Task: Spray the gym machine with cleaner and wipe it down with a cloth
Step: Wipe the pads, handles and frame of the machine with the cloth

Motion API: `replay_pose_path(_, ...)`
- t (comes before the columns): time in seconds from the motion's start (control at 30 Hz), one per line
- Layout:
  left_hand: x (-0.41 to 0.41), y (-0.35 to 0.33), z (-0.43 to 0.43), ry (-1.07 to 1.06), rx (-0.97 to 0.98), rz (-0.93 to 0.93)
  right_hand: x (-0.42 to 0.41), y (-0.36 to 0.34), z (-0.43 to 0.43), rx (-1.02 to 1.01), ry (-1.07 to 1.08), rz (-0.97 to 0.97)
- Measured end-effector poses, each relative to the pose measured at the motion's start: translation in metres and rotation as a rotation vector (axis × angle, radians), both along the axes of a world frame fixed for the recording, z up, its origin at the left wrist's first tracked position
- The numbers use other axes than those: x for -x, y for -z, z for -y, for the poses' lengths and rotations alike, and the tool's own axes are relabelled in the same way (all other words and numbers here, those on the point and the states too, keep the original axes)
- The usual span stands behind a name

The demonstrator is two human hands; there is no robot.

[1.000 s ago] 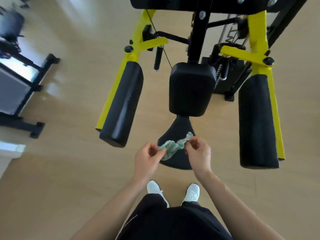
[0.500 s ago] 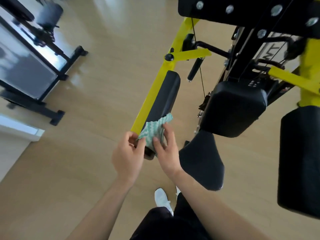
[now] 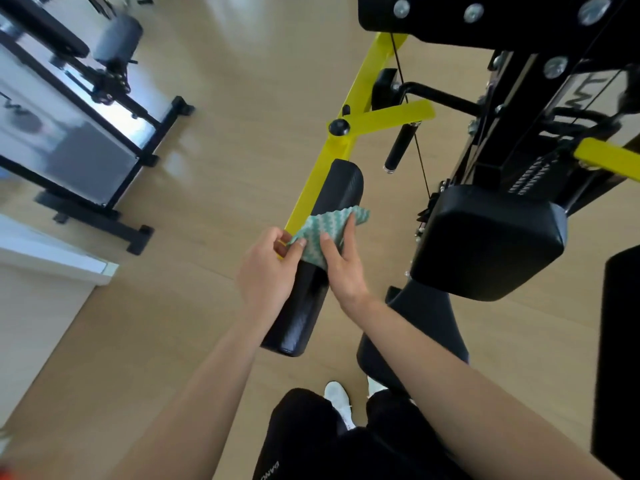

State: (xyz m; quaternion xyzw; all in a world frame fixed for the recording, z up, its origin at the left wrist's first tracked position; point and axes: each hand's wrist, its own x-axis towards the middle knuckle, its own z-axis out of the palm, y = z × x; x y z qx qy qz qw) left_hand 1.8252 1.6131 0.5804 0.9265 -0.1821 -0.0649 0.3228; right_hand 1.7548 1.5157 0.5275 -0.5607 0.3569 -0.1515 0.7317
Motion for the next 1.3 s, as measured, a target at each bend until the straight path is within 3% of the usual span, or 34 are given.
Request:
replay_pose_path(0.37,-0.063,0.005,0.087,0.116,-0.007,-0.115,-0.055,-0.002,0.093,-0.047,0.034,-0.043)
replay_pose_path(0.53,-0.075,0.003,0.099,0.159,-0.001,-0.172,-0.053,-0.006,0.094,-0.008,-0.005,-0.034)
replay_pose_path(0.67,-0.064,0.007,0.066,0.178,0.047,-0.212,-0.028,0.002,0.048,-0.018,-0.024,0.017)
replay_pose_path(0.97,0.002,0.008,-0.053,-0.003,0.137,-0.346,0.045,0.002,-0.042,-0.267,-0.123,0.094)
replay_pose_path(1.03,0.01,0.001,-0.062,-0.012,0.126,-0.273,0.051,0.002,-0.045,-0.259,-0.127,0.088)
replay_pose_path(1.1,0.016,-0.004,-0.067,0.037,0.126,0.009,0.047,0.007,-0.04,-0.227,-0.122,0.064)
replay_pose_path(1.17,0.023,-0.009,-0.062,0.23,0.141,0.326,0.037,0.01,-0.03,-0.212,-0.114,0.051)
replay_pose_path(1.2,0.026,-0.009,-0.058,0.364,0.153,0.398,0.032,0.01,-0.024,-0.204,-0.108,0.048)
replay_pose_path(1.3,0.024,-0.001,-0.042,0.587,0.106,0.312,0.021,0.012,-0.003,-0.165,-0.087,0.02)
